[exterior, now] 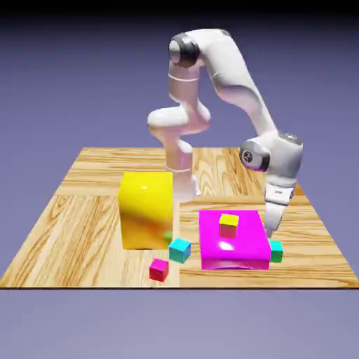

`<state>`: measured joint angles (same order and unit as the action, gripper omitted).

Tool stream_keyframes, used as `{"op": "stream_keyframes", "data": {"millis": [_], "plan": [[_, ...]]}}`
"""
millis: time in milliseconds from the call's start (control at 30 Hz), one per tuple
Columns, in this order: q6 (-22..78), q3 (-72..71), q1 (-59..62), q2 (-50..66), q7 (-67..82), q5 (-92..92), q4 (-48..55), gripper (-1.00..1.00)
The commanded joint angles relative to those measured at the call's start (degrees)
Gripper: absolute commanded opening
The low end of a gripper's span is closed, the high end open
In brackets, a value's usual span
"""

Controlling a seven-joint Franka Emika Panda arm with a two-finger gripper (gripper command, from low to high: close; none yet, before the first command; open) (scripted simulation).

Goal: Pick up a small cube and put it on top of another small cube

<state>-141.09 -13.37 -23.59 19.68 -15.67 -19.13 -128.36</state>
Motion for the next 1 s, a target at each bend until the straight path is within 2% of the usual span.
{"op": "stream_keyframes", "data": {"millis": [0,67,233,267,433,633,933,967], "plan": [[1.3,-0.5,-0.9,2.1,1.1,-0.8,1.3,0.0],[1.7,-0.7,-1.2,2.6,1.4,-1.0,1.7,0.0],[-6.1,3.2,-3.2,11.4,-2.1,-5.7,2.5,0.0],[-6.1,3.2,-3.2,11.4,-2.1,-5.7,2.5,-1.0],[1.3,-0.5,-1.3,3.1,1.2,-1.2,1.7,-1.0],[4.8,-1.2,3.6,-9.3,-4.2,3.5,-1.6,-1.0],[17.7,3.3,10.1,-28.1,-12.7,16.2,-10.4,-1.0],[18.3,4.1,9.2,-26.0,-11.7,16.1,-10.3,-1.0]]}}
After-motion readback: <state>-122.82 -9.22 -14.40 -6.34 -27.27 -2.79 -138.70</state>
